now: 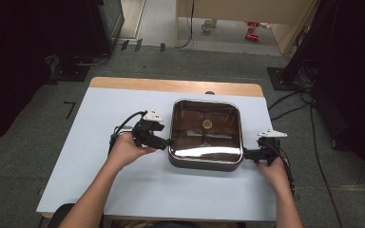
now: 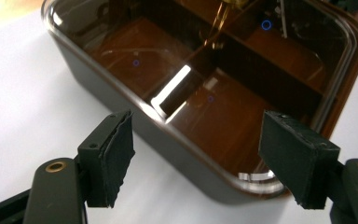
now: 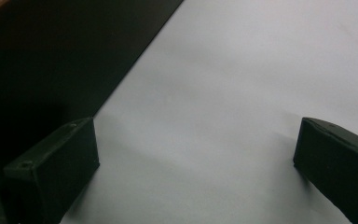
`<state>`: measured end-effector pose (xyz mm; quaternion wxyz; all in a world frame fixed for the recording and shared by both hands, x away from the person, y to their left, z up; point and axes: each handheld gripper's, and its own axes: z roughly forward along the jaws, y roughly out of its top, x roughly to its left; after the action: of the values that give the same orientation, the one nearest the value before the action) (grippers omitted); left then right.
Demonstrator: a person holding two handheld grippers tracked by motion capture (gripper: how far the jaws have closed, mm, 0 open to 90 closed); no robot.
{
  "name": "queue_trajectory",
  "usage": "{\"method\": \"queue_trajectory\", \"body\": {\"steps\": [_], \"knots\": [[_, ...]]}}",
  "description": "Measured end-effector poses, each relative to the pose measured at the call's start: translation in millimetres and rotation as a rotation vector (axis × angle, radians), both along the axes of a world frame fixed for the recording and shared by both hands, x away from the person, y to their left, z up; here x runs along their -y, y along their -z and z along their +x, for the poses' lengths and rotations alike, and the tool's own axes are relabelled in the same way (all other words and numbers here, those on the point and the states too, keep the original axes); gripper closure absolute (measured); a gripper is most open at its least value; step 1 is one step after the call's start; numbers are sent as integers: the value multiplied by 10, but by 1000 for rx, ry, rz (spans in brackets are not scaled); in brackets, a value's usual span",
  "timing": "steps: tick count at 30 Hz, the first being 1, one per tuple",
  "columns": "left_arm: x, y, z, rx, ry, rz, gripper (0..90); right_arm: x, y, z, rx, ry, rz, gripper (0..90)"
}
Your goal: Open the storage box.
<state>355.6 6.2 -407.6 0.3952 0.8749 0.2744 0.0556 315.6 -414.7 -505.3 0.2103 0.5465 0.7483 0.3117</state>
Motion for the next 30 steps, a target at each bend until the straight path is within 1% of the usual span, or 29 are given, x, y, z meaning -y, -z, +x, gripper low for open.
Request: {"method": "queue_trajectory", "body": {"steps": [3, 6, 8, 10, 13, 15, 16, 18, 20, 21, 22, 24, 26, 27, 30], "knots": [[76, -14, 55, 9, 8, -3, 293, 0, 0, 0, 0, 0, 0, 0], [168, -35, 110, 17, 27, 3, 294, 0, 0, 0, 0, 0, 0, 0], [215, -49, 126, 18, 40, -9, 298, 0, 0, 0, 1, 0, 0, 0], [296, -69, 149, 24, 57, -4, 299, -1, 0, 0, 0, 1, 1, 0], [402, -74, 177, 31, 70, -11, 312, 0, 0, 0, -1, 0, 2, 0], [479, -68, 199, 30, 78, -1, 315, 1, 0, 0, -1, 0, 1, 0], [513, -68, 207, 39, 81, 4, 317, 1, 0, 0, 0, -1, 1, 0], [580, -67, 223, 42, 84, -1, 319, 2, 0, 0, 0, -1, 1, 0], [661, -69, 237, 59, 94, -12, 335, 1, 0, -1, -1, 0, 2, 0], [661, -69, 237, 59, 94, -12, 343, 1, 0, -1, -1, 0, 2, 0], [698, -70, 255, 59, 102, -9, 343, 1, 0, -1, -1, 0, 2, 0], [757, -67, 283, 59, 104, -24, 351, 1, 1, -1, -1, 0, 2, 0], [821, -52, 310, 48, 111, -44, 366, 0, 1, -1, 0, 1, 2, 0], [860, -36, 324, 40, 119, -35, 371, 0, 1, -1, 0, 1, 2, 0], [973, 34, 358, 53, 130, 0, 379, 1, 0, -2, -1, 1, 2, 0]]}}
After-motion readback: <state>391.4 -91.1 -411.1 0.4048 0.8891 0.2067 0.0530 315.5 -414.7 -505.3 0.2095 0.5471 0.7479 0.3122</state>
